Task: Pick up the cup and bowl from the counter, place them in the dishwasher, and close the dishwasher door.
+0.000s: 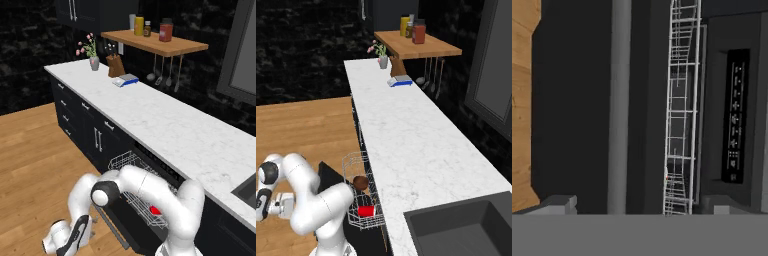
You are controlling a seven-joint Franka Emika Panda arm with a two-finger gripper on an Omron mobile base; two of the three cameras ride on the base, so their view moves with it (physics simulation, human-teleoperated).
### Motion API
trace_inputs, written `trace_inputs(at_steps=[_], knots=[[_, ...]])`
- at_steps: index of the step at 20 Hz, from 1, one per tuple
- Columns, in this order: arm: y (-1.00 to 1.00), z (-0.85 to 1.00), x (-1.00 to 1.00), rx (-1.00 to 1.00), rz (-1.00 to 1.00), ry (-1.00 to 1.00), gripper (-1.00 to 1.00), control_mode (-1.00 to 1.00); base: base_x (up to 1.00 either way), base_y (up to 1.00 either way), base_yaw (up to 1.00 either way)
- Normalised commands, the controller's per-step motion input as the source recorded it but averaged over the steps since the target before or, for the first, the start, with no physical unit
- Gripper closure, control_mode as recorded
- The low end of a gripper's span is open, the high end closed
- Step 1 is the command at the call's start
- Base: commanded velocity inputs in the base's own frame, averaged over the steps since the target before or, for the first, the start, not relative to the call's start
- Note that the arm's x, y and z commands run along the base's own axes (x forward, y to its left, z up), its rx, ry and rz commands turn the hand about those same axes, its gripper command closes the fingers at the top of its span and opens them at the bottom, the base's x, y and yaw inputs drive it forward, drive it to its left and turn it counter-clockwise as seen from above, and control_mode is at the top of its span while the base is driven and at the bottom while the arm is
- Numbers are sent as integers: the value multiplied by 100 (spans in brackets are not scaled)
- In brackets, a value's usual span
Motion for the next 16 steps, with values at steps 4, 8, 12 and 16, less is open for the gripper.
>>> trace_inputs(at_steps=[4, 8, 12, 16], knots=[[0, -83, 59, -4, -4, 8, -100, -100, 0, 0, 0], [0, -76, 63, -3, -4, 8, -100, -100, 0, 0, 0], [-5, -66, 63, -11, -8, 3, -100, -100, 0, 0, 0], [-23, -54, 61, -18, -13, 0, -100, -100, 0, 0, 0]])
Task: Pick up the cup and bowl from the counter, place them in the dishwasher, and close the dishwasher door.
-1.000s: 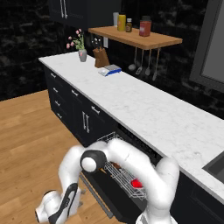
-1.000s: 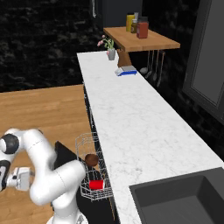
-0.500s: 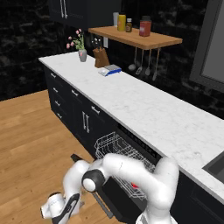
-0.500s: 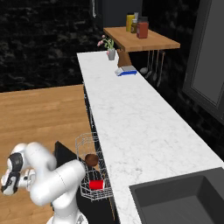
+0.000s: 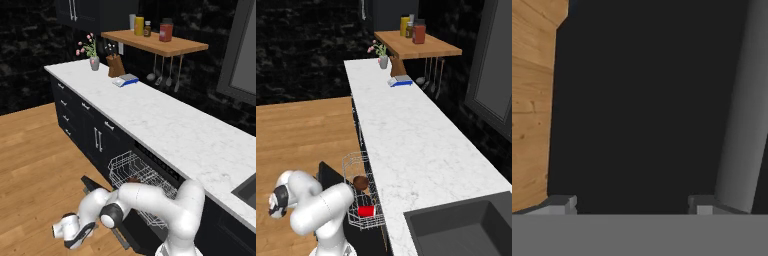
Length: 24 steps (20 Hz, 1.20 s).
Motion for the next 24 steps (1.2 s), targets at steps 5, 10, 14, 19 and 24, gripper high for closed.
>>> trace_inputs(at_steps=[5, 10, 14, 19, 24], knots=[[-43, -39, 55, -23, -19, 0, -100, -100, 0, 0, 0], [-69, -22, 45, -29, -26, 0, -100, -100, 0, 0, 0], [-90, 0, 50, -32, -30, 0, -100, -100, 0, 0, 0], [-100, 0, 59, -34, -27, -2, -100, -100, 0, 0, 0], [-100, 0, 74, -32, -18, -2, -100, -100, 0, 0, 0]])
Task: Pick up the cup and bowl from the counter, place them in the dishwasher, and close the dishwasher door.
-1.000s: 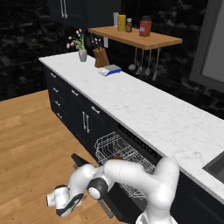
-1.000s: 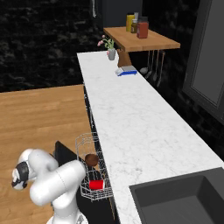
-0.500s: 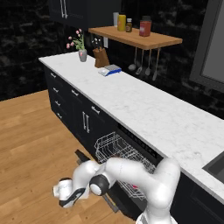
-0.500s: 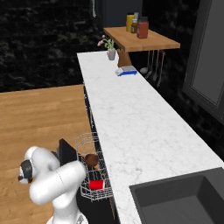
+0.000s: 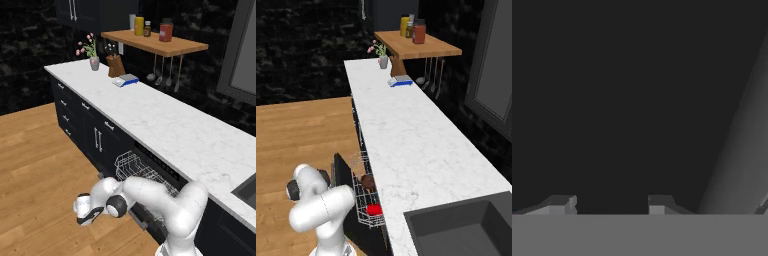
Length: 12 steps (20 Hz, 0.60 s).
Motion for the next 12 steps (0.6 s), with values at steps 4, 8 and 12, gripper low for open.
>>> trace_inputs(at_steps=[4, 8, 12], knots=[[-100, 0, 82, -22, -4, 0, -100, -100, 0, 0, 0], [-100, 0, 86, -11, 0, 0, -100, -100, 0, 0, 0], [-100, 0, 91, -2, 6, 0, -100, -100, 0, 0, 0]])
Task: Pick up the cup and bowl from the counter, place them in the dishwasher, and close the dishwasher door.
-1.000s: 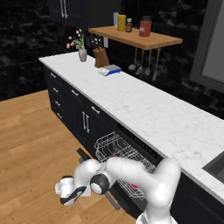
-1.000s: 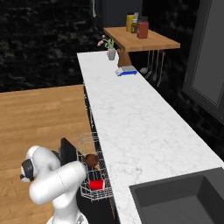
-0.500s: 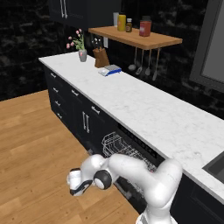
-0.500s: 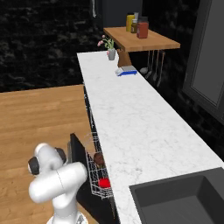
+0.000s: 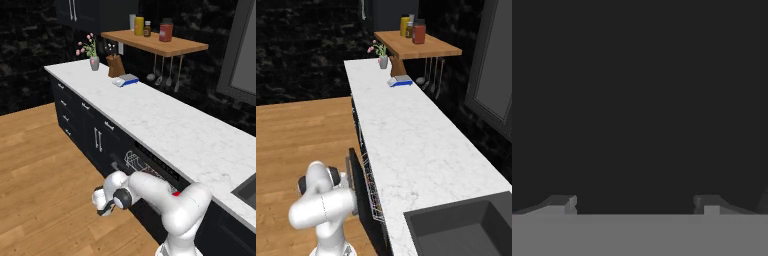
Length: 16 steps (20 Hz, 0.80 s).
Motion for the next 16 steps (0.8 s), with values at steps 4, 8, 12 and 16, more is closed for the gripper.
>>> trace_inputs(at_steps=[4, 8, 12, 16], knots=[[-100, -3, 90, 0, 11, 0, -100, -100, 0, 0, 0], [-100, -6, 89, 0, 14, 1, -100, -100, 0, 0, 0], [-100, -3, 86, 0, 14, 5, -100, -100, 0, 0, 0], [-100, 0, 78, 0, 14, 9, -100, -100, 0, 0, 0]])
